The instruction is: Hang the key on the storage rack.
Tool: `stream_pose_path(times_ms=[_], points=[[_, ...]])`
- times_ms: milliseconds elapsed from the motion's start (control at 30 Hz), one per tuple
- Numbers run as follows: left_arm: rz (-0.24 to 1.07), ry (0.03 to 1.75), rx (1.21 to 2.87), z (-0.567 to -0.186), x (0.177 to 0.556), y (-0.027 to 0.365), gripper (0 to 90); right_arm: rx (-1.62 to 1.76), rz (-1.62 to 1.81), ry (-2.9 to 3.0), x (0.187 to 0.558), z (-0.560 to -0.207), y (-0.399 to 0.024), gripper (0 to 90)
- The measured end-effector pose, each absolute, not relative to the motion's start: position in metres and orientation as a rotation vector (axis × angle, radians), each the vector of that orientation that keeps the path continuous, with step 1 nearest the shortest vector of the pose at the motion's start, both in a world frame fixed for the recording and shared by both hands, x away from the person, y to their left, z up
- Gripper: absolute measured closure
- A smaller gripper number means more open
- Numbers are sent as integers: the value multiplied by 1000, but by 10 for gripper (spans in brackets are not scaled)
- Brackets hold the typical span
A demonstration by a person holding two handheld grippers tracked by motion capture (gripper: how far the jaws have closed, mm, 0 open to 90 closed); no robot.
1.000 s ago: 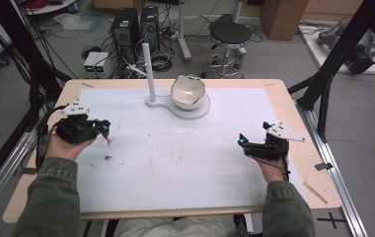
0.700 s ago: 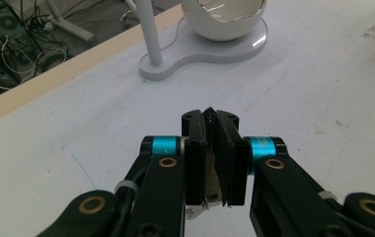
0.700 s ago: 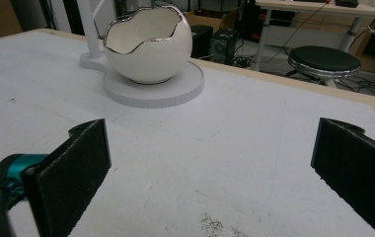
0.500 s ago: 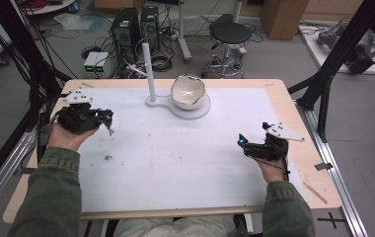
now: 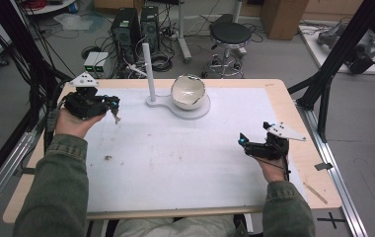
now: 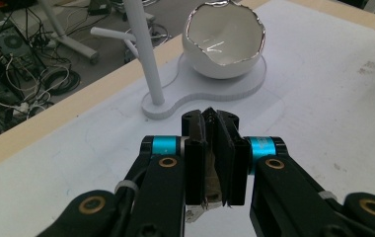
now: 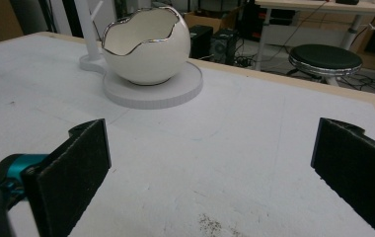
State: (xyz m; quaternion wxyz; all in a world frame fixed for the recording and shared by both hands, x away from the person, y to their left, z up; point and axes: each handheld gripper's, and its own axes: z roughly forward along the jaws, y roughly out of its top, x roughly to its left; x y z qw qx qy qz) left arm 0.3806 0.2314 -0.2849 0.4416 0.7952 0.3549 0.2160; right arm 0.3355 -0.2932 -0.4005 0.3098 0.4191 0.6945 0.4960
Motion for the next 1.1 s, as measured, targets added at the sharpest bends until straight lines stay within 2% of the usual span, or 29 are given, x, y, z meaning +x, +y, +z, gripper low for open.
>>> stream_pose_path(times_ms=[1100], points=[[530, 780, 1953, -246, 424, 186, 825, 1119, 1326, 1821, 333, -401, -298, 6]])
